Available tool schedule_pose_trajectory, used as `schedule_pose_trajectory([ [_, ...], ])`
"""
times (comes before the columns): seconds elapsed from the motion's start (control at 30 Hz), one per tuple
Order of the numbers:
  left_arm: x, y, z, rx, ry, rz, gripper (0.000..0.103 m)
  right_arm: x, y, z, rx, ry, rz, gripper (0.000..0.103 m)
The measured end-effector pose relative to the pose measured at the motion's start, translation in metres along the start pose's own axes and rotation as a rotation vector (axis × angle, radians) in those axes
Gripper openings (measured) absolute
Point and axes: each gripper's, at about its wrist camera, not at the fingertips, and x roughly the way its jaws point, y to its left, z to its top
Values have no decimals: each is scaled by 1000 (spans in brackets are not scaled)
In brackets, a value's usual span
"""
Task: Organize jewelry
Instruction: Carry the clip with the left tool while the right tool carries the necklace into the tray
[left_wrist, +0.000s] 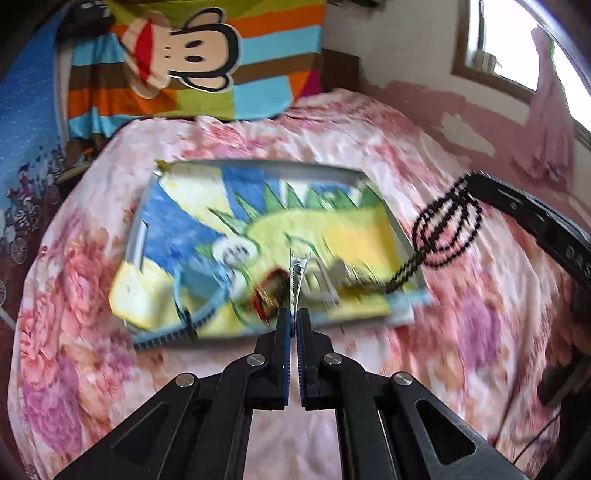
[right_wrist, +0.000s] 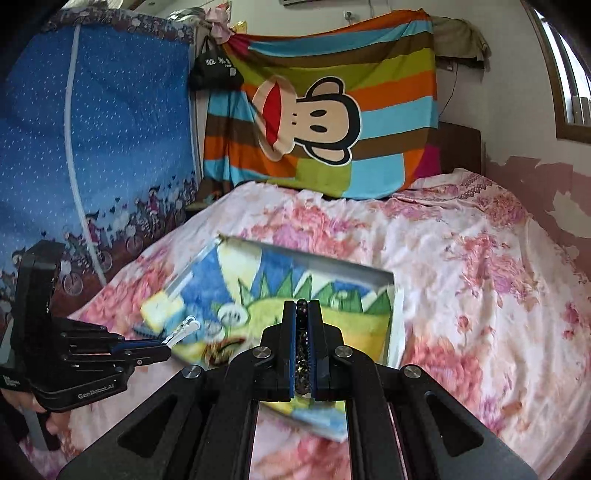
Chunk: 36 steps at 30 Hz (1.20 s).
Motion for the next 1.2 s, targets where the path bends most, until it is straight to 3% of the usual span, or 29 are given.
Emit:
schedule_pose_trajectory([
  [0.2, 31, 9, 27, -38, -10, 49, 4, 41, -3, 5, 33, 23, -19, 5],
  [0.5, 77, 7, 34, -44, 42, 67, 4, 82, -18, -29, 124, 95, -23, 5],
  [1.2, 110, 2, 23, -60, 110, 13, 4, 105, -42, -71, 190, 181, -34, 5],
])
